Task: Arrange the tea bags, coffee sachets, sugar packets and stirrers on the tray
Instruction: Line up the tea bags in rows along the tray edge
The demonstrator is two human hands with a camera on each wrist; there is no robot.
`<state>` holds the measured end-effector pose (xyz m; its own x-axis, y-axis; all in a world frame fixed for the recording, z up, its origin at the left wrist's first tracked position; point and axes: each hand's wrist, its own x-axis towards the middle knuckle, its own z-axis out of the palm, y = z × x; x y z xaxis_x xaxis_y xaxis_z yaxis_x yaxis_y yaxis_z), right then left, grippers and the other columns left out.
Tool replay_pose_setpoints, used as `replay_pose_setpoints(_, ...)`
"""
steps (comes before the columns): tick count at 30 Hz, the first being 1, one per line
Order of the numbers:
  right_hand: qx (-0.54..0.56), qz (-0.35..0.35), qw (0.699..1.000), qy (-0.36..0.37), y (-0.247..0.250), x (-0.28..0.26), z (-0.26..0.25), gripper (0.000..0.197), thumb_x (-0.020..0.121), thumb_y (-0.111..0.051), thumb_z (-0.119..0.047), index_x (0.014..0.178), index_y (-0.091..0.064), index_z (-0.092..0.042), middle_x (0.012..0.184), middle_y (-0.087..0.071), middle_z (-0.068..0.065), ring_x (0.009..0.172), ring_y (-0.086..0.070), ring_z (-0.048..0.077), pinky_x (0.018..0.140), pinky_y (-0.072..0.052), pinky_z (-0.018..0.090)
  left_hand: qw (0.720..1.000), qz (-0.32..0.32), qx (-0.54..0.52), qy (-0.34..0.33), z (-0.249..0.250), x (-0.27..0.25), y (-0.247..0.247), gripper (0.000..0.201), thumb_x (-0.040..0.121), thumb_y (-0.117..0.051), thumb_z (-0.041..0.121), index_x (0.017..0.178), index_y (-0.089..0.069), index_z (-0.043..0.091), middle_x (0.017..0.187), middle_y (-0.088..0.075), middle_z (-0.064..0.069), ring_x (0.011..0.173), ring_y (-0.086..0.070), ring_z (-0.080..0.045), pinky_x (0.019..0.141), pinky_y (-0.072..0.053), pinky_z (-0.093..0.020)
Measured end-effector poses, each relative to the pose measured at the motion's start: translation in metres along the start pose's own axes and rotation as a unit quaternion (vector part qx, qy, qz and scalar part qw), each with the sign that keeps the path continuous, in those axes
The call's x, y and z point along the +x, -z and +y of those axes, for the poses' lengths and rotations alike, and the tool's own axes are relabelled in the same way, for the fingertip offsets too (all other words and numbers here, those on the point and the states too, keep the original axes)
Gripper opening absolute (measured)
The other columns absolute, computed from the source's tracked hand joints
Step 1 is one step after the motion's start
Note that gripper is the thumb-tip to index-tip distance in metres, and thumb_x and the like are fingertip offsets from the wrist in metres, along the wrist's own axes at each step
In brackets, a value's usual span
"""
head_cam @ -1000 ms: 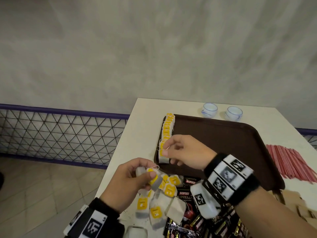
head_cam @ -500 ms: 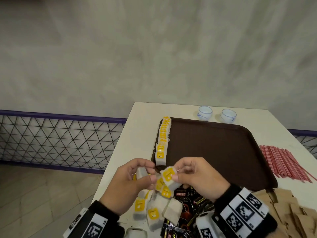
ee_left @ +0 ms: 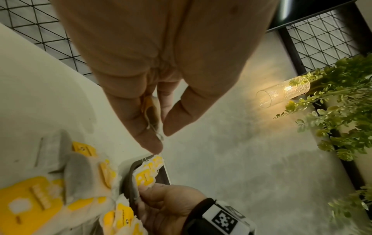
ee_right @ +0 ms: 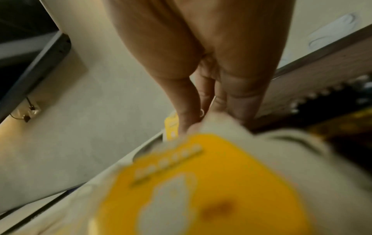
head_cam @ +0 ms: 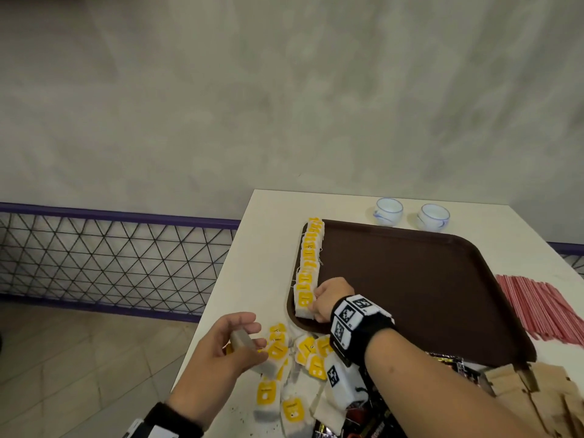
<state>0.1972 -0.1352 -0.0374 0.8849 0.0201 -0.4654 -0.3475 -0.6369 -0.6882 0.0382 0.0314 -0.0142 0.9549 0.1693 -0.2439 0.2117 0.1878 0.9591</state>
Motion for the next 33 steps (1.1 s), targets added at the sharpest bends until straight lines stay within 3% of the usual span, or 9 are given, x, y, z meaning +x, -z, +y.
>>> replay_pose_setpoints(2, -0.003, -0.001, 1.0, -0.007, -0.002, 0.004, -0.004, 0.019, 0.074, -0.073, -0.004, 0.077, -0.062, -0.02, 0.096, -0.066, 0.007, 0.091, -0.066, 0.019, 0.086, -0.057, 0.037, 1.0, 0.005, -0.002, -0.004, 0.0, 0.0, 0.004, 0.046, 0.062, -0.07, -0.012, 0.104, -0.063, 0.007, 0.109, -0.062, -0.019, 0.085, -0.068, -0.027, 0.072, -0.06, -0.03)
replay_pose_setpoints(5, -0.028, 0.04, 0.998, -0.028, -0.007, 0.009, -0.008, 0.03, 0.071, -0.076, -0.003, 0.1, -0.068, -0.007, 0.103, -0.07, 0.011, 0.097, -0.069, 0.023, 0.084, -0.058, 0.037, 1.0, 0.012, -0.001, -0.007, -0.001, 0.001, 0.006, 0.045, 0.062, -0.07, -0.01, 0.103, -0.063, 0.008, 0.108, -0.063, -0.018, 0.088, -0.068, -0.029, 0.073, -0.06, -0.031)
replay_pose_setpoints(14, -0.08, 0.069, 0.994, 0.016, 0.0, -0.006, -0.01, 0.026, 0.076, -0.079, -0.02, 0.093, -0.061, -0.011, 0.1, -0.069, 0.006, 0.093, -0.069, 0.025, 0.084, -0.056, 0.033, 1.0, -0.004, 0.008, -0.009, 0.004, -0.003, -0.006, 0.042, 0.081, -0.052, -0.021, 0.109, -0.06, 0.01, 0.113, -0.062, -0.013, 0.096, -0.068, -0.028, 0.078, -0.059, -0.03)
replay_pose_setpoints(18, 0.014, 0.068, 0.994, 0.09, 0.017, -0.034, -0.011, 0.024, 0.078, -0.076, -0.024, 0.079, -0.052, -0.021, 0.083, -0.058, -0.001, 0.074, -0.06, 0.019, 0.071, -0.054, 0.034, 1.0, -0.02, -0.003, -0.023, 0.014, -0.01, -0.016, 0.042, 0.08, -0.057, -0.018, 0.111, -0.058, 0.009, 0.112, -0.066, -0.013, 0.094, -0.07, -0.027, 0.083, -0.057, -0.032)
replay_pose_setpoints(21, 0.072, -0.017, 0.98, 0.186, 0.034, -0.078, -0.015, 0.021, 0.078, -0.075, -0.02, 0.091, -0.058, -0.02, 0.084, -0.061, 0.004, 0.069, -0.06, 0.018, 0.071, -0.055, 0.04, 0.998, -0.041, -0.032, -0.025, 0.021, -0.016, -0.024, 0.04, 0.082, -0.053, -0.02, 0.113, -0.056, 0.004, 0.107, -0.068, -0.021, 0.092, -0.07, -0.034, 0.075, -0.059, -0.028)
replay_pose_setpoints(25, 0.034, -0.132, 0.924, 0.357, 0.05, -0.149, -0.006, 0.05, 0.075, -0.076, -0.005, 0.114, -0.06, -0.031, 0.107, -0.059, -0.007, 0.075, -0.059, 0.01, 0.069, -0.053, 0.025, 0.996, -0.08, -0.019, -0.031, 0.029, -0.022, -0.039, 0.033, 0.084, -0.055, -0.011, 0.114, -0.055, 0.004, 0.093, -0.072, -0.019, 0.077, -0.07, -0.025, 0.065, -0.057, -0.026)
replay_pose_setpoints(29, -0.036, -0.086, 0.889, 0.448, 0.04, -0.166, 0.019, 0.056, 0.071, -0.072, 0.002, 0.115, -0.064, -0.031, 0.12, -0.052, -0.025, 0.096, -0.054, -0.003, 0.077, -0.043, 0.01, 0.993, -0.117, -0.025, -0.013, 0.03, -0.031, -0.056, 0.034, 0.079, -0.065, 0.002, 0.113, -0.059, 0.008, 0.091, -0.063, -0.033, 0.078, -0.052, -0.034, 0.072, -0.041, -0.044)
replay_pose_setpoints(31, -0.028, -0.041, 0.886, 0.462, 0.035, -0.165, 0.031, 0.049, 0.071, -0.072, 0.001, 0.108, -0.069, -0.031, 0.115, -0.053, -0.03, 0.103, -0.052, -0.008, 0.079, -0.037, 0.004, 0.988, -0.151, -0.018, 0.009, 0.03, -0.037, -0.062, 0.048, 0.069, -0.064, 0.004, 0.115, -0.061, 0.017, 0.1, -0.064, -0.028, 0.083, -0.052, -0.032, 0.079, -0.042, -0.05)
replay_pose_setpoints(33, 0.004, -0.015, 0.891, 0.453, 0.036, -0.168, 0.041, 0.049, 0.073, -0.072, 0.002, 0.1, -0.069, -0.038, 0.112, -0.056, -0.027, 0.102, -0.056, -0.005, 0.074, -0.042, 0.007, 0.985, -0.173, -0.013, 0.018, 0.029, -0.042, -0.064, 0.063, 0.064, -0.061, -0.002, 0.122, -0.056, 0.023, 0.108, -0.068, -0.019, 0.084, -0.062, -0.026, 0.086, -0.048, -0.046)
